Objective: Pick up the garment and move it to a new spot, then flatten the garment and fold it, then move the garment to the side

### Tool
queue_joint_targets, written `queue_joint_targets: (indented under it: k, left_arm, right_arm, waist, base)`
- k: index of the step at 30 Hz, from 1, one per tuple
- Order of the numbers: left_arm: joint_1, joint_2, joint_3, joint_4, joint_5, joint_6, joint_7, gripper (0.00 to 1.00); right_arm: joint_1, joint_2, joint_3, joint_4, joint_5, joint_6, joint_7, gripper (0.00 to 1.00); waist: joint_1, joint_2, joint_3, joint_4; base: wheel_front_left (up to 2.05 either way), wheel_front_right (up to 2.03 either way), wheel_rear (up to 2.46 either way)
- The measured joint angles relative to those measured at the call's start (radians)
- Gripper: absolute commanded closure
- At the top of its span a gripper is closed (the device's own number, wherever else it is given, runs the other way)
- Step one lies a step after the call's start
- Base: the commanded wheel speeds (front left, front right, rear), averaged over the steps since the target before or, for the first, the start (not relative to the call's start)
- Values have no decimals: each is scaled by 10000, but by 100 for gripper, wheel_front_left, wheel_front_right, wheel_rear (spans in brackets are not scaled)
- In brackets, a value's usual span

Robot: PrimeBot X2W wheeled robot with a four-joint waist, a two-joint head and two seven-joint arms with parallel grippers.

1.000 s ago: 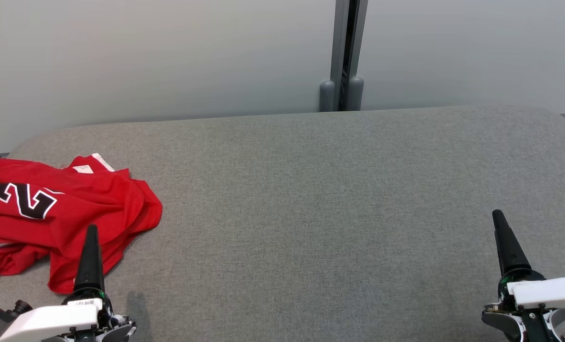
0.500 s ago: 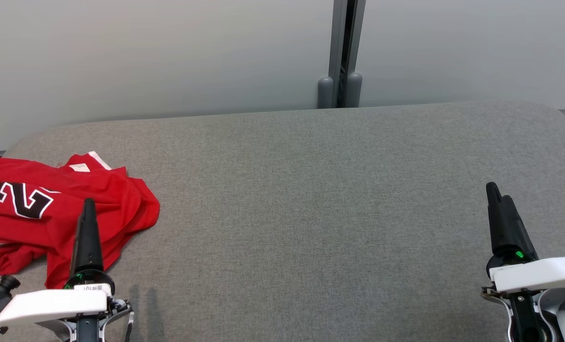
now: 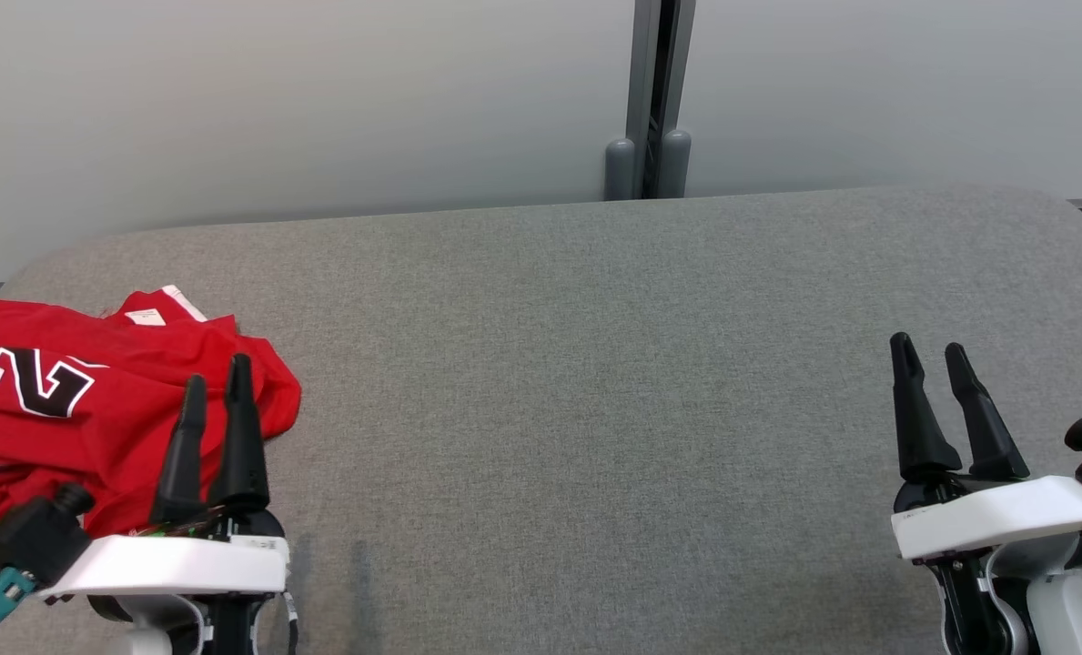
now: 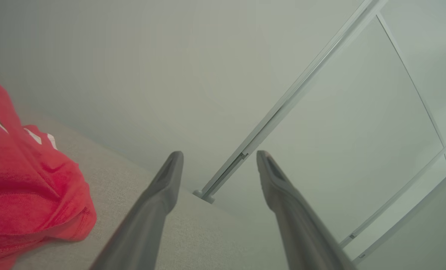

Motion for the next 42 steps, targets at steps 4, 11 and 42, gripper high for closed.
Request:
queue_joint_targets:
  k: [4,11,42]
  left_arm:
    - [11,2,-483,-88,1110,433,-88,0]
    - [86,12,-1239,207,2809,1070,-263,0]
    - [97,142,-2326,1239,5881,2274,-965,0]
  right_arm:
    - [-44,-13,134,144,-554,0,-123,0]
    - [-58,-23,393,428,-1313,0,-334,0]
    - [-328,-67,903,1187,-3973,2,-1137,0]
  waist:
    - [0,0,18,-15]
    - [0,0,25,-45]
    - [0,0,-34,-128]
  base:
    - [0,0,0]
    - [0,0,0]
    - [0,0,0]
